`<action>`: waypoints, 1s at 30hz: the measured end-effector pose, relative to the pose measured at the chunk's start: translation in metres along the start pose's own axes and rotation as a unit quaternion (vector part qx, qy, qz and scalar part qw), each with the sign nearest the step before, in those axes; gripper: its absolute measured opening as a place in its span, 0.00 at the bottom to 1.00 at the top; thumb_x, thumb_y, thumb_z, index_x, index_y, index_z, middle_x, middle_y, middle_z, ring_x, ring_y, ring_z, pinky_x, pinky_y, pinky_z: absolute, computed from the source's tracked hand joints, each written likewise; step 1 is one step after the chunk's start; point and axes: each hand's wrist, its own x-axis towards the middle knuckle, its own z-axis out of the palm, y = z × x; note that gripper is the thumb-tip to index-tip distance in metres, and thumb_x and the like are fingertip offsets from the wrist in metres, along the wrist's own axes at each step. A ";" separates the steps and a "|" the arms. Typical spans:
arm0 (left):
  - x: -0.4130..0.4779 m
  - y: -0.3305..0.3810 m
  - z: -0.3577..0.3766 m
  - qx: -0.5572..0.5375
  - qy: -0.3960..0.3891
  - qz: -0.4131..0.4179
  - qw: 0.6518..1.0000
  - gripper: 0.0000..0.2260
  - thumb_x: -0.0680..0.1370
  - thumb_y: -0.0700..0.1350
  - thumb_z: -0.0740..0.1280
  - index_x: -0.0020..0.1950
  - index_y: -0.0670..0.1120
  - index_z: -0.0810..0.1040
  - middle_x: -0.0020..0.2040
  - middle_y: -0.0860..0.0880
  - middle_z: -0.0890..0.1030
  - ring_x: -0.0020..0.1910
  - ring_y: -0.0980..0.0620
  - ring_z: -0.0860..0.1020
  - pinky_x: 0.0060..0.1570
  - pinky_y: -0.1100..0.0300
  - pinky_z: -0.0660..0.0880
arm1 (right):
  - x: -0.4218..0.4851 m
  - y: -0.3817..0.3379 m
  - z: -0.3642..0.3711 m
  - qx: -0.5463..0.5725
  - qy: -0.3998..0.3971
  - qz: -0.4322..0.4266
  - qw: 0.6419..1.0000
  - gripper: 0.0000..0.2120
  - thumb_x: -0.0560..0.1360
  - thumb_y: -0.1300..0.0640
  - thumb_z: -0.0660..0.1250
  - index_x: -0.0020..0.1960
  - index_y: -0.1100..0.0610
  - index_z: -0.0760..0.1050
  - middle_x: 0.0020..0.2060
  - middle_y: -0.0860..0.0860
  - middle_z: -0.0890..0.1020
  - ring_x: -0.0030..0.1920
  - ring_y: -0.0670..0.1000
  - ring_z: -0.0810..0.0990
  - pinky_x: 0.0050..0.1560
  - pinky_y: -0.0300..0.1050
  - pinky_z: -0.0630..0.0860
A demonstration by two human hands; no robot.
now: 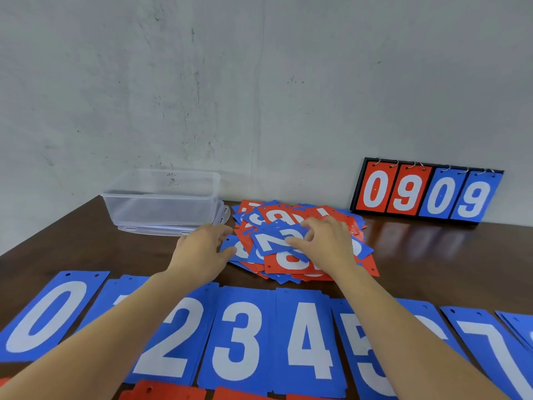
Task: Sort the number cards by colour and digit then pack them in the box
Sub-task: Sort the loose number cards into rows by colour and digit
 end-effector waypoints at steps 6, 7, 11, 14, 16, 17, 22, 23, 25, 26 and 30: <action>0.000 -0.003 -0.003 -0.003 -0.007 -0.005 1.000 0.20 0.78 0.50 0.68 0.69 0.50 0.72 0.60 0.53 0.79 0.57 0.55 0.77 0.63 0.52 0.73 | 0.028 -0.008 0.007 0.154 -0.120 0.065 0.979 0.41 0.69 0.38 0.72 0.75 0.51 0.61 0.69 0.52 0.71 0.69 0.55 0.68 0.66 0.54 0.70; -0.001 -0.004 -0.003 -0.003 -0.010 -0.008 1.000 0.20 0.78 0.50 0.68 0.69 0.50 0.72 0.60 0.53 0.79 0.57 0.55 0.77 0.62 0.54 0.73 | 0.034 -0.011 0.010 0.140 -0.150 0.056 0.977 0.43 0.68 0.39 0.73 0.76 0.50 0.57 0.71 0.52 0.68 0.70 0.56 0.66 0.67 0.54 0.68; -0.002 -0.010 -0.004 -0.002 -0.012 -0.011 1.000 0.20 0.78 0.50 0.68 0.70 0.50 0.71 0.61 0.53 0.78 0.58 0.57 0.76 0.61 0.57 0.74 | 0.046 -0.010 0.026 0.088 -0.212 0.043 0.972 0.46 0.68 0.37 0.72 0.77 0.51 0.53 0.72 0.52 0.68 0.72 0.56 0.63 0.70 0.56 0.61; -0.001 -0.011 -0.005 0.002 -0.012 -0.014 1.000 0.20 0.78 0.50 0.67 0.70 0.50 0.71 0.62 0.53 0.78 0.59 0.56 0.76 0.60 0.59 0.74 | 0.047 -0.008 0.027 0.092 -0.215 0.027 0.972 0.44 0.70 0.39 0.71 0.77 0.52 0.53 0.71 0.50 0.69 0.72 0.55 0.62 0.71 0.55 0.59; -0.001 -0.011 -0.004 0.001 -0.014 -0.017 1.000 0.20 0.78 0.49 0.67 0.70 0.50 0.71 0.62 0.52 0.78 0.59 0.56 0.76 0.60 0.60 0.74 | 0.049 -0.008 0.025 0.071 -0.218 0.016 0.973 0.46 0.70 0.37 0.71 0.77 0.52 0.52 0.73 0.51 0.66 0.73 0.56 0.62 0.71 0.55 0.59; -0.001 -0.010 -0.004 0.002 -0.014 -0.017 1.000 0.20 0.78 0.49 0.67 0.70 0.50 0.71 0.62 0.52 0.78 0.59 0.56 0.76 0.60 0.60 0.74 | 0.050 -0.007 0.025 0.064 -0.223 0.021 0.973 0.47 0.69 0.36 0.71 0.78 0.53 0.51 0.74 0.52 0.64 0.74 0.56 0.61 0.72 0.56 0.59; -0.003 -0.008 -0.002 0.001 -0.015 -0.022 1.000 0.21 0.78 0.49 0.67 0.70 0.50 0.71 0.62 0.52 0.78 0.59 0.56 0.76 0.60 0.59 0.74 | 0.053 -0.009 0.023 0.075 -0.230 0.018 0.970 0.43 0.69 0.39 0.72 0.75 0.53 0.57 0.72 0.51 0.67 0.72 0.55 0.65 0.70 0.55 0.62; -0.004 -0.008 -0.001 0.001 -0.016 -0.022 1.000 0.21 0.78 0.49 0.67 0.70 0.50 0.71 0.62 0.52 0.78 0.59 0.56 0.76 0.60 0.59 0.74 | 0.053 -0.010 0.023 0.074 -0.226 0.014 0.971 0.42 0.69 0.39 0.72 0.75 0.53 0.58 0.71 0.51 0.69 0.71 0.55 0.66 0.70 0.54 0.62; -0.005 -0.008 -0.001 0.001 -0.016 -0.023 1.000 0.21 0.78 0.49 0.67 0.70 0.49 0.71 0.62 0.52 0.78 0.59 0.56 0.76 0.60 0.60 0.74 | 0.055 -0.010 0.023 0.069 -0.229 0.015 0.971 0.43 0.69 0.39 0.72 0.75 0.53 0.58 0.71 0.51 0.69 0.71 0.55 0.66 0.70 0.54 0.61; -0.005 -0.008 -0.002 0.000 -0.014 -0.023 1.000 0.21 0.78 0.49 0.67 0.70 0.49 0.71 0.62 0.52 0.78 0.59 0.56 0.76 0.60 0.60 0.74 | 0.056 -0.010 0.023 0.065 -0.236 0.018 0.969 0.44 0.69 0.38 0.72 0.76 0.54 0.57 0.71 0.51 0.68 0.71 0.55 0.65 0.71 0.54 0.61; -0.007 -0.009 -0.004 0.003 -0.011 -0.024 1.000 0.21 0.78 0.49 0.68 0.70 0.50 0.71 0.62 0.52 0.78 0.59 0.55 0.76 0.60 0.59 0.74 | 0.058 -0.012 0.021 0.070 -0.255 0.022 0.964 0.47 0.69 0.40 0.73 0.78 0.55 0.53 0.74 0.52 0.66 0.73 0.55 0.65 0.71 0.53 0.64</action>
